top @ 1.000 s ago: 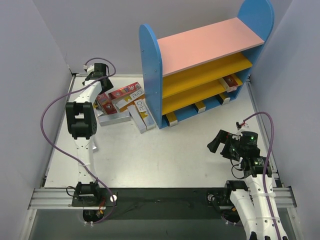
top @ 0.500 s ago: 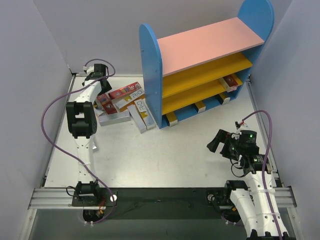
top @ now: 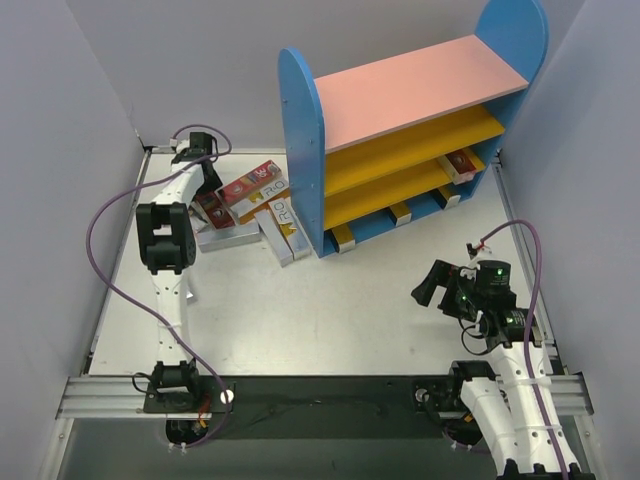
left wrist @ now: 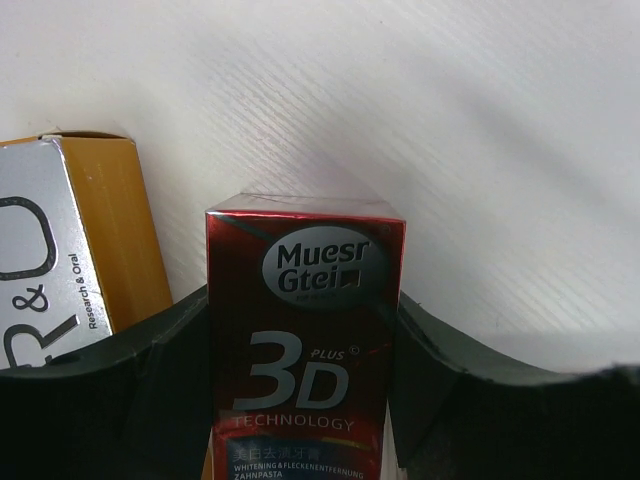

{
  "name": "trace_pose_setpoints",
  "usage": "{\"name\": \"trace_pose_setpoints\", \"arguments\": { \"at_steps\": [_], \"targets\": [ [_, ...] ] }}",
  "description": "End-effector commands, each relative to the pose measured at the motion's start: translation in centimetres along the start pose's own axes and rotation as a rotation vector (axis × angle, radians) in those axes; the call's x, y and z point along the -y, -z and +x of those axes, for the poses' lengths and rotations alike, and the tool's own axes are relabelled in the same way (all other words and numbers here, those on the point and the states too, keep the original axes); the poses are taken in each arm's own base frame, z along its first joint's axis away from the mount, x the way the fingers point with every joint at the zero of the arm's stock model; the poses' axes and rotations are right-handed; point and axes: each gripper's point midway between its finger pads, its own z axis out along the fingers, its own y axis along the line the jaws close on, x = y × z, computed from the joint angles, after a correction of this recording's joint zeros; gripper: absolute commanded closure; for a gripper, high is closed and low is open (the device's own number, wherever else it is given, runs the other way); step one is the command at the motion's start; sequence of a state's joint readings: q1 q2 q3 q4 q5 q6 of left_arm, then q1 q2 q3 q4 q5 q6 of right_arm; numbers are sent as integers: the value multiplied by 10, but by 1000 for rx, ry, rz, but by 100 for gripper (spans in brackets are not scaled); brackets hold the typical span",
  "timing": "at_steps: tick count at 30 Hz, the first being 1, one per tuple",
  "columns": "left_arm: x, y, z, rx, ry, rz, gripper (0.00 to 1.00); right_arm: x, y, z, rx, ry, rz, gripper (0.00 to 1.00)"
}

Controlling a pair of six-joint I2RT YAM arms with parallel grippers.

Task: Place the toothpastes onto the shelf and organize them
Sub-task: Pick up the toothpaste from the center of the board.

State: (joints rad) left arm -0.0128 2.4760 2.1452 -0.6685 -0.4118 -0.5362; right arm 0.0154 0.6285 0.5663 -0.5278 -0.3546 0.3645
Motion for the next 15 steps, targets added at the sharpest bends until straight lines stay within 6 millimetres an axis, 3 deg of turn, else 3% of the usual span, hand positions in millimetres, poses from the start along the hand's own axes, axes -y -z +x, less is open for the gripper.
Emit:
{"name": "trace_pose_setpoints", "arguments": {
  "at_steps": [1, 8, 12, 13, 15],
  "targets": [
    [0, 23, -16, -3, 12, 30, 41, -2, 1, 1, 2, 24, -13, 1],
    [-7, 81, -49, 51, 63, 74, 46, -14, 5, -6, 40, 59, -70, 1],
    [-14, 117, -58, 58, 99, 103, 48, -23, 8, -8, 66, 78, -112, 1],
    [-18, 119, -52, 43, 99, 100, 49, -26, 9, -8, 73, 78, -129, 1],
    [-21, 143, -57, 56, 139, 135, 50, -32, 9, -11, 93, 75, -160, 1]
  ]
}}
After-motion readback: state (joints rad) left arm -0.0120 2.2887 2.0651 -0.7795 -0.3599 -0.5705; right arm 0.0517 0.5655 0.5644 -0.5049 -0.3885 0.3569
